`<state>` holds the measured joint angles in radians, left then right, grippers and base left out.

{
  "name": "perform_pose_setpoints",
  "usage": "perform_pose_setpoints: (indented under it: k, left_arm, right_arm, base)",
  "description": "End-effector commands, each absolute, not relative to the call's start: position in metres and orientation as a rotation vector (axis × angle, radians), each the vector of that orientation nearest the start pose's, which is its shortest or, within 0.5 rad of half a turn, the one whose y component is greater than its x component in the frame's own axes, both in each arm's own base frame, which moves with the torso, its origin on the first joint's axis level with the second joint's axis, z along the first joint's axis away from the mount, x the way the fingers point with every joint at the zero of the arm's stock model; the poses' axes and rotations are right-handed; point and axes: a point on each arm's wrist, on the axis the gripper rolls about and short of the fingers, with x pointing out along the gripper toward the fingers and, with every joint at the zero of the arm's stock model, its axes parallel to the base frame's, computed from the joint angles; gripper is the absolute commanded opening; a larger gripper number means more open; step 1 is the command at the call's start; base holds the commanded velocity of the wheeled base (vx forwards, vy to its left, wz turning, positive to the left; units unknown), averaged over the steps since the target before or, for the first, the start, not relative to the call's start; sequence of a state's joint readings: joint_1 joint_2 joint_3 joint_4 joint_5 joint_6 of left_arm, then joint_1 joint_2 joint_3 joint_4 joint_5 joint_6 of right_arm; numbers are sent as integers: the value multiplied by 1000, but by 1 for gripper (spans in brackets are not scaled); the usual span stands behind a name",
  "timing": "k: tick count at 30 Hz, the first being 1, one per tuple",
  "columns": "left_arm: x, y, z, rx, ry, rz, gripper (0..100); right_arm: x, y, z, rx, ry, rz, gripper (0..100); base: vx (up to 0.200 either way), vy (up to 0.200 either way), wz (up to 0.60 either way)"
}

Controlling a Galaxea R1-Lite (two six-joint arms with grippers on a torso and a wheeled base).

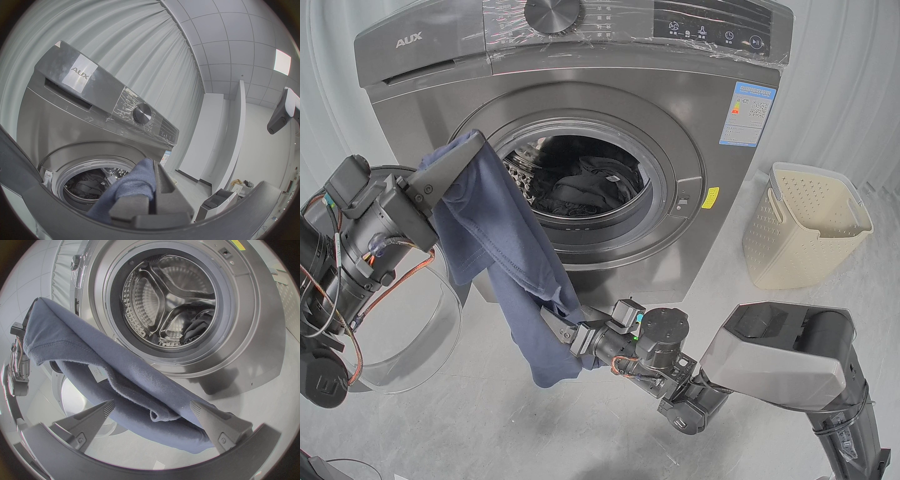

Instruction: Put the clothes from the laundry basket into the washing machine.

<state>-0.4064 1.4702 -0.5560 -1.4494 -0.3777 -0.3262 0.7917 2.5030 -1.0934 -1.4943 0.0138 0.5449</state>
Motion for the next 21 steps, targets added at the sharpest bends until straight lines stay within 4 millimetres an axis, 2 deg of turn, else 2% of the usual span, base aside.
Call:
perform_pose_setpoints:
  k: [1,21]
  left_arm:
    - [202,-96,257,-310,-416,-847,0]
    - [202,-96,257,-310,-418,-847,0]
  right_arm:
    - [312,316,25,548,150,805,100]
    - [306,333,29,612,201,822,100]
  base:
    - [0,0,0]
    - [0,0,0]
